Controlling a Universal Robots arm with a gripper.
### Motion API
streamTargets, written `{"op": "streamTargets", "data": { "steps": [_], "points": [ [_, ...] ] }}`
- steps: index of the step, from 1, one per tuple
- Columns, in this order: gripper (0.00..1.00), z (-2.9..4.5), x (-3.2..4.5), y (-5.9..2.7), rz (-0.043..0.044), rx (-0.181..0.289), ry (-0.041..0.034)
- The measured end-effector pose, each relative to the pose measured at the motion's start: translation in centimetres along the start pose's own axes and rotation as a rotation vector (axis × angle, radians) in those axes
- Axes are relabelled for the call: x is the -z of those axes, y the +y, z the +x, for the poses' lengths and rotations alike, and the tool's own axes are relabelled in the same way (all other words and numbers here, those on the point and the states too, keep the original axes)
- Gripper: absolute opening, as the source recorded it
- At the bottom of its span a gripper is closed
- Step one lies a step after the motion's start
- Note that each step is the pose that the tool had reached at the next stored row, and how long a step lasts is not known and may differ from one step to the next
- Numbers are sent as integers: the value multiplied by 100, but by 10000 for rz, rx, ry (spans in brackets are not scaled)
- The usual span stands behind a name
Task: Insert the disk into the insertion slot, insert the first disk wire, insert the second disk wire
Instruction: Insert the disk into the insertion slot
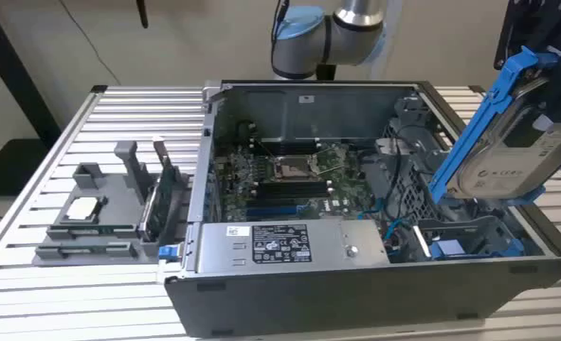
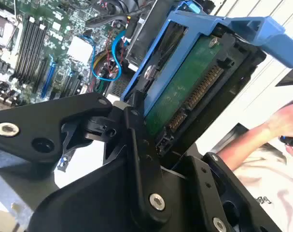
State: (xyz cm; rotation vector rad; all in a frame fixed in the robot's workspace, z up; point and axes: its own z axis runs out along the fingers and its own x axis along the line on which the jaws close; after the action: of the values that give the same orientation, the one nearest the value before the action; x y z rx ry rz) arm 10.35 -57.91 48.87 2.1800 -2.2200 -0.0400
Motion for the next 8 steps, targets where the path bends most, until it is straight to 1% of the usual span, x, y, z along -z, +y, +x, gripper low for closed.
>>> {"op": "streamTargets", "data": {
  "steps": [8],
  "points": [
    [33,0,0,0,0,0,-1]
  ]
}}
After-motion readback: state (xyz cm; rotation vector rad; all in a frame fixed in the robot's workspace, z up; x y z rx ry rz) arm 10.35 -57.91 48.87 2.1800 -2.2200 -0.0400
